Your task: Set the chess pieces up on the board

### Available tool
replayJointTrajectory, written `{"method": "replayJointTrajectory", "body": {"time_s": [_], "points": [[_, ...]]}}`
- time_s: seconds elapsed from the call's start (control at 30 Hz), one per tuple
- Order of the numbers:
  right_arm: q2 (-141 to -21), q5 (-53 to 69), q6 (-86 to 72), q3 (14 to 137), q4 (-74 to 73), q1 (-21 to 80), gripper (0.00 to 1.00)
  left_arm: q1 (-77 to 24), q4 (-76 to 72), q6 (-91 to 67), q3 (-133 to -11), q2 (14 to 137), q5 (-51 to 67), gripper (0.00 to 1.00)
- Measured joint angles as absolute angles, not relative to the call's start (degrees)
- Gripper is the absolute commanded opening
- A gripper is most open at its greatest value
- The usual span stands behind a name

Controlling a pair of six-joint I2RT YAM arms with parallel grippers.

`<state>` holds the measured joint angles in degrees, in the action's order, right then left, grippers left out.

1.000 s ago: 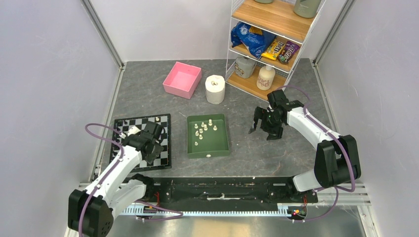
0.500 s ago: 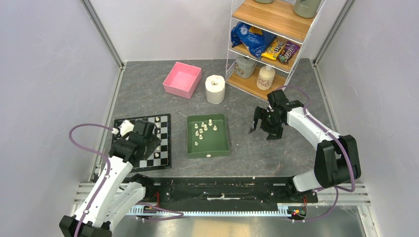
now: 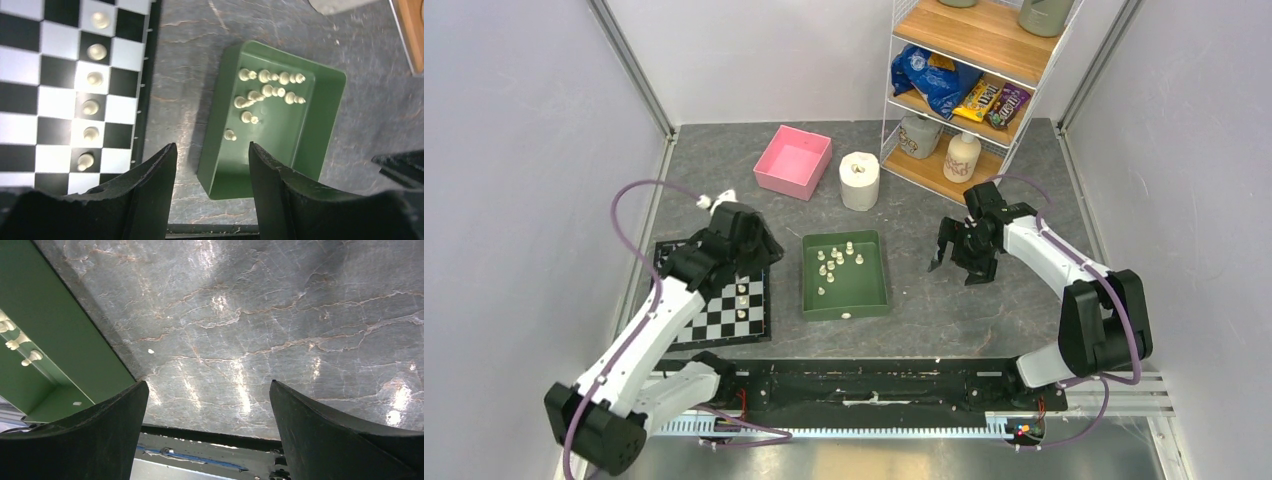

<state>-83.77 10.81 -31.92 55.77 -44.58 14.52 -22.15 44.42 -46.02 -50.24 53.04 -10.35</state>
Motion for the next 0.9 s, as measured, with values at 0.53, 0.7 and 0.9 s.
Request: {"method": "replayJointTrajectory", "body": {"time_s": [0.53, 0.7, 0.9], "points": [[-86.63, 8.95, -33.01, 60.73, -46.46, 14.52, 0.99, -39.90, 40.58, -33.87, -61.56, 76.84, -12.53, 0.60], [-86.56, 9.17, -32.97, 60.73, -46.59, 14.52, 0.99, -40.95, 40.51, -33.52, -61.56, 80.97, -11.03, 0.58], [-84.62, 9.21, -32.95, 60.71, -46.74, 14.52, 0.99, -44.21, 40.60, -33.54, -62.46, 85.32, -10.28, 0.56]]}}
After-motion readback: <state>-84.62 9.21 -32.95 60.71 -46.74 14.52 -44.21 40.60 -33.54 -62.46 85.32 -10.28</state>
